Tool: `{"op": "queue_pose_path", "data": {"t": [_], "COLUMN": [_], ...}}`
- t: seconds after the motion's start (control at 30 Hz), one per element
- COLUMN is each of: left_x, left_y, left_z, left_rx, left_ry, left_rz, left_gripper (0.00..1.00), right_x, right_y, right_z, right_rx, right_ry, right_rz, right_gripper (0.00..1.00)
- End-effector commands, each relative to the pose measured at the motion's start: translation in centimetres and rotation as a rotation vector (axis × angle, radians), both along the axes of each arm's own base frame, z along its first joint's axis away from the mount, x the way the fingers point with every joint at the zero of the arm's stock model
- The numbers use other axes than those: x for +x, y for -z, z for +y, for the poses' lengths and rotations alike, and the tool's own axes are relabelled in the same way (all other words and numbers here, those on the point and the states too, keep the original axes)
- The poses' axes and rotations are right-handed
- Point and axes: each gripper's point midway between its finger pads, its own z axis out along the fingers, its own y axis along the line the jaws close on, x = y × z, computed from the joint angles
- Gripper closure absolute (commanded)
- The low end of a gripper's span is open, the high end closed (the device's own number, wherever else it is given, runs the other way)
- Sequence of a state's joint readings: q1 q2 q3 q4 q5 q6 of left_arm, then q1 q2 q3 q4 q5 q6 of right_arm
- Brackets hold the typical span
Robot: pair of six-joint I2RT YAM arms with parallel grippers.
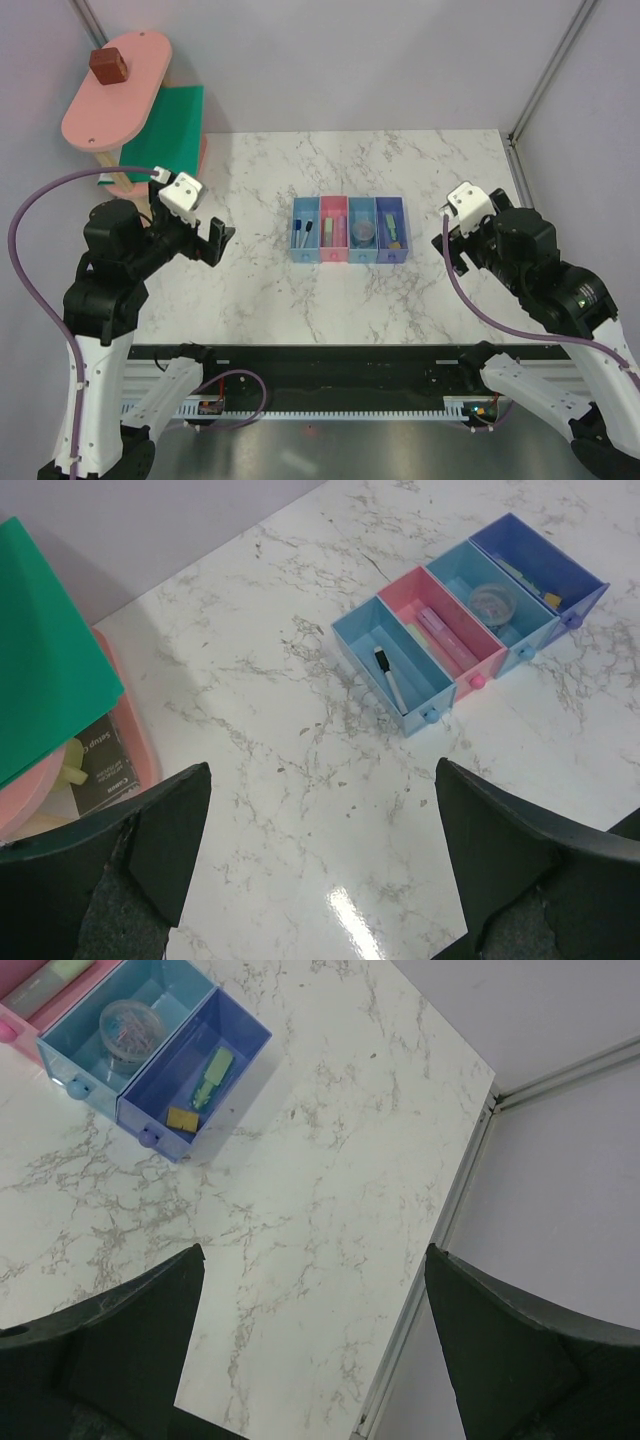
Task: Sort the stationery into containers
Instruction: Reset both arms
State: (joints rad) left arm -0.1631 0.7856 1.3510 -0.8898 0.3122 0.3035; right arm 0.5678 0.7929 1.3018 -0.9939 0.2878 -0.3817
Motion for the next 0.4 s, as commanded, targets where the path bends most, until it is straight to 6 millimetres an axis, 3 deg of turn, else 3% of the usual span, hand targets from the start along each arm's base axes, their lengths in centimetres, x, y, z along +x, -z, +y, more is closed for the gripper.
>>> {"op": "queue_pose_path", "data": {"t": [0.0, 0.37], "left_x": [-0.33, -0.26], "left_y": [-0.10, 0.29], "left_z": [-0.71, -0.82], "left_rx": [-0.052, -0.050], "left_ry": [0.019, 0.025], "left_rz": [0.026, 0.040], "left_gripper": [0.00, 0.00], "right_x": [-0.61, -0.48], "right_y": [-0.32, 0.18], "right_z": [-0.18, -0.19], "right_rx": [0.048, 0.046], "right_ry": [0.011, 0.022], "right_rz": [-0.012, -0.002], "right_gripper": [0.02, 0.02]}}
